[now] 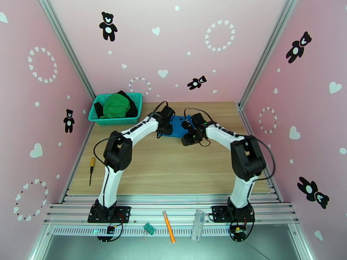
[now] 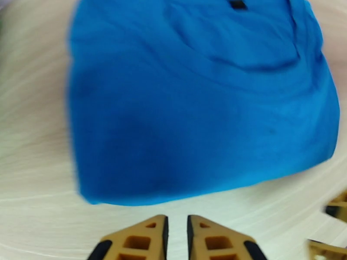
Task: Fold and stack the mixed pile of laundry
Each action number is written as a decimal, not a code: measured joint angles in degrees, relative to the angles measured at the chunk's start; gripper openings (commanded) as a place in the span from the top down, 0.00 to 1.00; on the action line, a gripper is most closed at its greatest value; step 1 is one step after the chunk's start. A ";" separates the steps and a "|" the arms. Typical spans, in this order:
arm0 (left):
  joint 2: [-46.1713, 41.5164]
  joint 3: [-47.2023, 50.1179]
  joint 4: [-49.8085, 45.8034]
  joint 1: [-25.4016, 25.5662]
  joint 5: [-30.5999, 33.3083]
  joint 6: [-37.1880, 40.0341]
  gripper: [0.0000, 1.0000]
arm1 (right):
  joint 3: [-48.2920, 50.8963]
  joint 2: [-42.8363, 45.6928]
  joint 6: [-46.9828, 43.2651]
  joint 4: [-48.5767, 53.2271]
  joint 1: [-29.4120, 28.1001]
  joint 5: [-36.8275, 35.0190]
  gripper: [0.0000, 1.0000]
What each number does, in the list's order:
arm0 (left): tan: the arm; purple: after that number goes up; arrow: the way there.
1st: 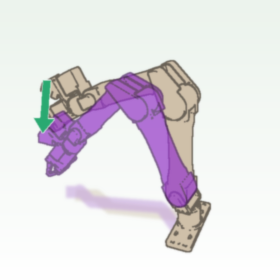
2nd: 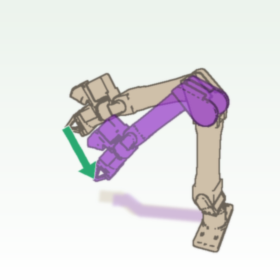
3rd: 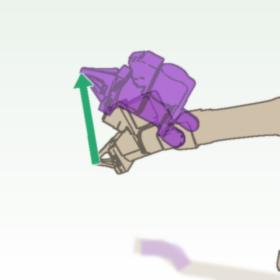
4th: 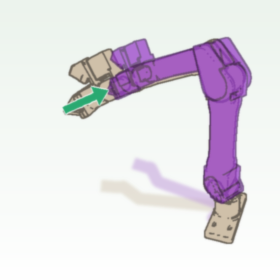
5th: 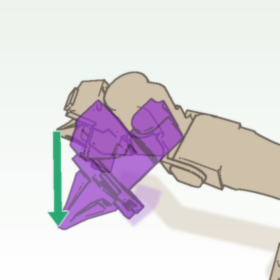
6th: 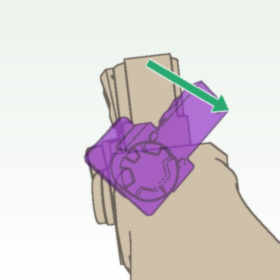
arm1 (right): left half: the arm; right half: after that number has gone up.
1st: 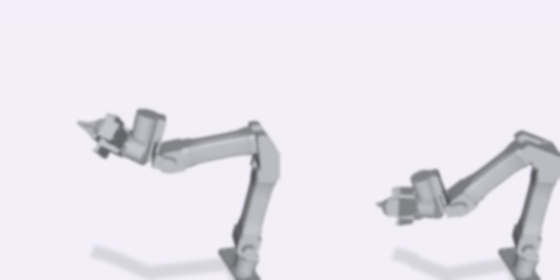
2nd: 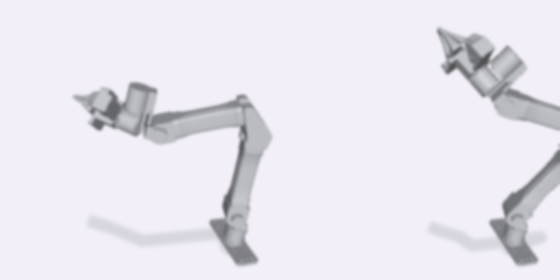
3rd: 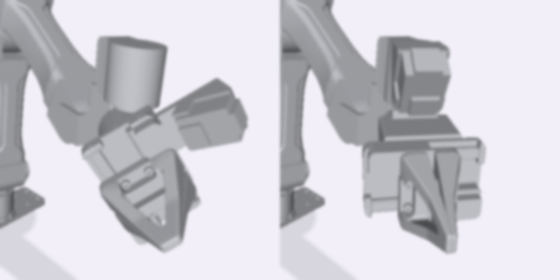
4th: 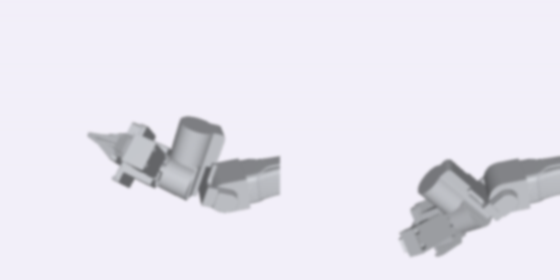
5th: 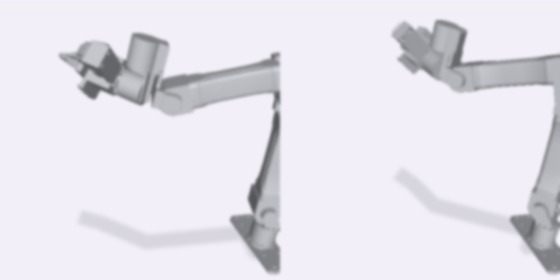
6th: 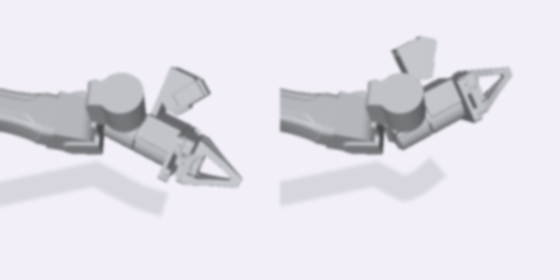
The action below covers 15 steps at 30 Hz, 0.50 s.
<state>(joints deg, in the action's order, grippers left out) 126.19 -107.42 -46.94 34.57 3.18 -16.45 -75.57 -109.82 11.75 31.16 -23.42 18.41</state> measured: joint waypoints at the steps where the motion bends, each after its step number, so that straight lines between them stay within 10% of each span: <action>1: 0.11 0.44 0.31 0.37 -0.02 -0.20 0.79 | -0.35 -1.53 1.29 -0.07 -0.24 -0.31 0.57; 15: 9.99 -4.81 0.35 -0.79 1.31 -0.35 0.80 | -15.21 -13.79 7.37 5.49 1.03 -5.33 0.57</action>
<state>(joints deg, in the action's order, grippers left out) 136.18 -112.22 -46.59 33.78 4.49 -16.80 -90.78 -123.61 19.11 36.64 -22.39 13.08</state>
